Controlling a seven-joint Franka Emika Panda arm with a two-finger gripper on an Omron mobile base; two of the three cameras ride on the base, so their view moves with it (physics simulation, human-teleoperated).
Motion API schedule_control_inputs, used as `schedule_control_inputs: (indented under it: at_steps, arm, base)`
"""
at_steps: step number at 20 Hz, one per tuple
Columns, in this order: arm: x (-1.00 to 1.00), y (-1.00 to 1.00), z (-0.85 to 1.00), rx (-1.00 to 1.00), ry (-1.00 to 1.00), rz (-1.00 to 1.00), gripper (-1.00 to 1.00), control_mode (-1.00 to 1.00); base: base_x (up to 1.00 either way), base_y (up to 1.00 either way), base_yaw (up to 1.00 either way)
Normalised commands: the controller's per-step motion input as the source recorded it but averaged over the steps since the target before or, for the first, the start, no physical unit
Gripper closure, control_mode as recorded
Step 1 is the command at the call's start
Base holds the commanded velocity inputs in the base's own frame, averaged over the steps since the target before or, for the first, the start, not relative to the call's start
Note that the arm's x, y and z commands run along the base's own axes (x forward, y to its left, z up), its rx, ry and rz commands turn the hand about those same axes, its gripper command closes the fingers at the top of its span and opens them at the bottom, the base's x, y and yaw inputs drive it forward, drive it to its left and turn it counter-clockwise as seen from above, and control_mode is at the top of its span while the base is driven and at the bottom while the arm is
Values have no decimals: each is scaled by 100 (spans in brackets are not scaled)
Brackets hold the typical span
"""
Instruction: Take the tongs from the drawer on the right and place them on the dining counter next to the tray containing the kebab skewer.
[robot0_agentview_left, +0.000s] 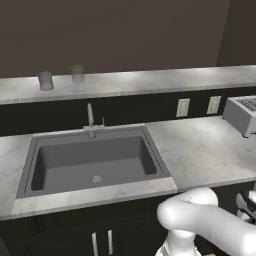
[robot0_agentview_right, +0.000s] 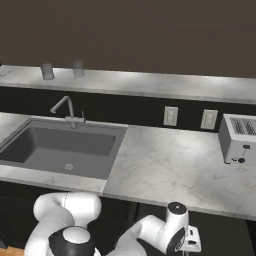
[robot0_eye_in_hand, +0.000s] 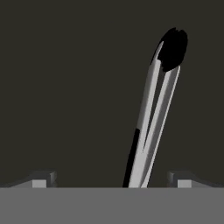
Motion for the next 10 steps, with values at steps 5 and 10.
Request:
schedule_control_inputs:
  at_steps: [5,10]
  arm:
    - [0,-8,-30,0,0,0,-100,-100]
    - [0,-12,-32,0,0,0,-100,-100]
  base:
    - [0,0,0]
    - [0,0,0]
